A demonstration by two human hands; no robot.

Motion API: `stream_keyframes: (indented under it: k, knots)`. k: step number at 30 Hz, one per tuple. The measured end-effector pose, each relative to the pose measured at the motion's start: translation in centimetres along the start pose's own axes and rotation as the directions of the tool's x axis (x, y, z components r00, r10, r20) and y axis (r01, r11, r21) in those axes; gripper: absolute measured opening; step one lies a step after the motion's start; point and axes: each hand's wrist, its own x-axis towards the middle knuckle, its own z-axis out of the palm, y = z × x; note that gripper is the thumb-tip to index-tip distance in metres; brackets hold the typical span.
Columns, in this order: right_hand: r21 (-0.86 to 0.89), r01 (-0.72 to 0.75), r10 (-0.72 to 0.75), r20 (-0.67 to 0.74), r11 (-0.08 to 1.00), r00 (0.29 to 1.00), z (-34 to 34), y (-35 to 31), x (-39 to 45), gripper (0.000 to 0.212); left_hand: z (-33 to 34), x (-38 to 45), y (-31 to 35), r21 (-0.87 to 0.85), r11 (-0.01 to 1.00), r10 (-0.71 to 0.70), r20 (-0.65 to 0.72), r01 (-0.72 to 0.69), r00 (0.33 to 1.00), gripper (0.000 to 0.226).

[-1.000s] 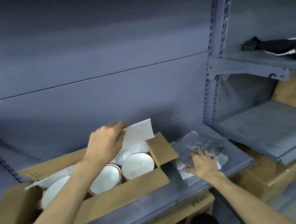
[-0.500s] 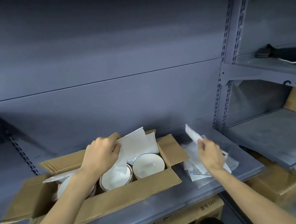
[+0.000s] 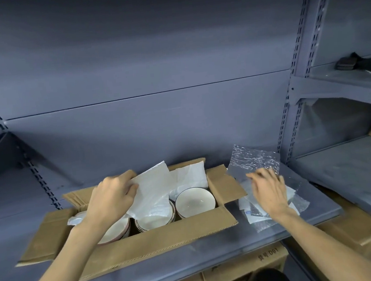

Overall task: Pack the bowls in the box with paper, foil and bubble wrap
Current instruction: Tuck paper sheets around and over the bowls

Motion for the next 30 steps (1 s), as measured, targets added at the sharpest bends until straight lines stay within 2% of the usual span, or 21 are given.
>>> stream_keyframes:
  k: [3,5,8,11,14,16,20,24,30]
  knots:
    - [-0.028,-0.042,0.047,0.258,0.999,0.965,1.9,1.3,-1.8,0.026,0.0,0.0,0.1,-0.019,1.0,0.007,-0.025,-0.007,1.0,0.008]
    - [-0.024,-0.077,0.081,0.345,0.997,0.935,2.4,1.8,-2.6,0.021,0.1,0.1,0.2,-0.029,0.999,0.014,-0.035,-0.015,0.999,0.009]
    - [-0.022,-0.061,0.065,0.355,0.998,0.933,2.5,1.9,-2.9,0.026,0.1,0.4,0.2,-0.033,0.999,0.025,-0.046,-0.026,0.999,0.009]
    - [-0.056,0.023,-0.005,0.291,0.998,0.957,2.5,1.8,-2.9,0.036,0.1,0.8,0.1,-0.038,0.999,0.021,-0.066,-0.023,0.998,0.011]
    - [-0.022,0.196,-0.183,0.265,0.98,0.947,2.8,1.1,-3.0,0.021,0.1,1.2,0.2,-0.053,0.998,0.022,-0.073,-0.026,0.997,0.013]
    - [-0.033,0.263,-0.242,0.294,0.964,0.925,3.1,0.6,-3.1,0.017,0.2,1.4,0.3,-0.054,0.998,0.027,-0.057,-0.03,0.998,0.013]
    - [-0.095,0.235,-0.19,0.342,0.967,0.92,3.4,0.0,-3.3,0.028,0.2,1.4,0.2,-0.058,0.998,0.04,0.006,-0.04,0.999,0.011]
    - [-0.143,0.186,-0.133,0.316,0.972,0.939,3.4,-0.3,-3.6,0.024,0.3,1.1,-0.3,-0.068,0.997,0.045,0.023,-0.043,0.999,0.01]
    - [-0.155,0.122,-0.059,0.362,0.98,0.93,3.0,-0.6,-3.7,0.025,0.8,1.0,-0.2,-0.084,0.995,0.047,0.008,-0.046,0.999,0.009]
